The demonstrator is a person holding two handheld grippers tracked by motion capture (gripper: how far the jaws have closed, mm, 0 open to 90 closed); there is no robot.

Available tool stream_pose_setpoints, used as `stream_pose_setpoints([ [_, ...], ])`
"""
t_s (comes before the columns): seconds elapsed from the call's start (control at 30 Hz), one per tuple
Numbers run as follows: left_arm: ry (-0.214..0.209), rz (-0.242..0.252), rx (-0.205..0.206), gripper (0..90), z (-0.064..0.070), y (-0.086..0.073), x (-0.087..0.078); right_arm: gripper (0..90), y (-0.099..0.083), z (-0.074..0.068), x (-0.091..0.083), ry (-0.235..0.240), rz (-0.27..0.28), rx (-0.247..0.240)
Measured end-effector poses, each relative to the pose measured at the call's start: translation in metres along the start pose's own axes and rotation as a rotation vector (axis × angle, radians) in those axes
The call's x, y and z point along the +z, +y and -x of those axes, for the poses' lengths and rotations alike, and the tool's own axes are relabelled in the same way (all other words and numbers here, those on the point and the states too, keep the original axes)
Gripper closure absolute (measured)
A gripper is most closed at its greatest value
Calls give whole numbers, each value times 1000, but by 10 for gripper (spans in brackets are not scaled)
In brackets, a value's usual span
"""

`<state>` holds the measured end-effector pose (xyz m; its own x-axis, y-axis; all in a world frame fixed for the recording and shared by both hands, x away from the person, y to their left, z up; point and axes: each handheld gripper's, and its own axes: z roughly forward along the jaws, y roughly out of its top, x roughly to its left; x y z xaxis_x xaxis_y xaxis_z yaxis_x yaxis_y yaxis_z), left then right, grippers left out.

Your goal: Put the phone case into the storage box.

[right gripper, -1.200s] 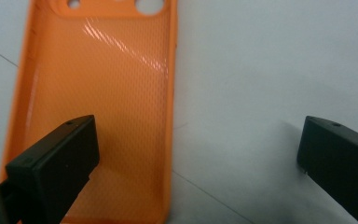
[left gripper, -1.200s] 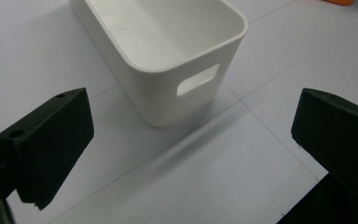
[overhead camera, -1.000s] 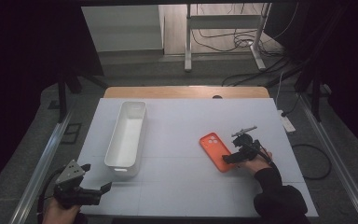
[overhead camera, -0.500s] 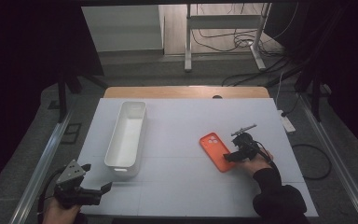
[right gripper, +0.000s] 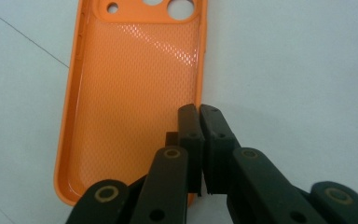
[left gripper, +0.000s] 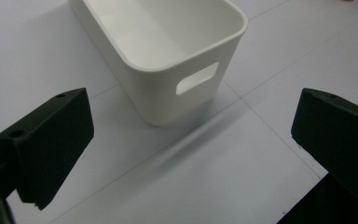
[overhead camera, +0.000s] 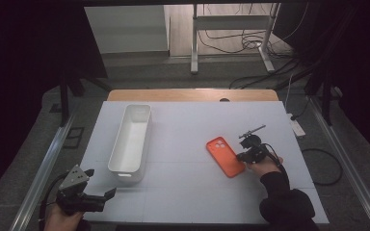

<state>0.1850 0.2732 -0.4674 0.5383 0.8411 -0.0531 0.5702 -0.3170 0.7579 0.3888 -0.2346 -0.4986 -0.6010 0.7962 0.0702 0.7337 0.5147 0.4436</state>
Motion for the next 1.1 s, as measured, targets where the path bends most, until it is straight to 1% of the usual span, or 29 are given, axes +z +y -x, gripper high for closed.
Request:
stream_pose_setpoints([
  [0.1,0,-1,1,0,0,0,0,879,1,0,0,-3,-6,1],
  [0.17,0,1,-1,0,0,0,0,885,2,-1,0,-13,-12,11],
  [0.27,-10,3,-6,0,-1,0,0,886,1,0,-1,-4,-8,17],
  [0.4,-20,2,-16,2,-2,0,0,887,0,0,-2,-9,-4,12],
  [0.57,-31,4,-23,3,-4,0,0,888,-1,-2,-8,-7,21,7],
  [0.67,-26,-1,-14,3,-3,0,0,888,-1,-4,-13,-2,42,-1],
  [0.8,-24,-1,-14,0,-3,0,0,888,-2,-7,-17,-2,66,-11],
  [0.97,-32,-1,-5,3,-2,0,0,888,-2,-8,-25,2,97,-11],
  [1.0,-35,-5,2,4,-2,1,1,888,-3,-8,-27,3,107,-12],
  [1.1,-38,-11,2,6,-2,1,2,888,-3,-9,-33,6,125,-13],
])
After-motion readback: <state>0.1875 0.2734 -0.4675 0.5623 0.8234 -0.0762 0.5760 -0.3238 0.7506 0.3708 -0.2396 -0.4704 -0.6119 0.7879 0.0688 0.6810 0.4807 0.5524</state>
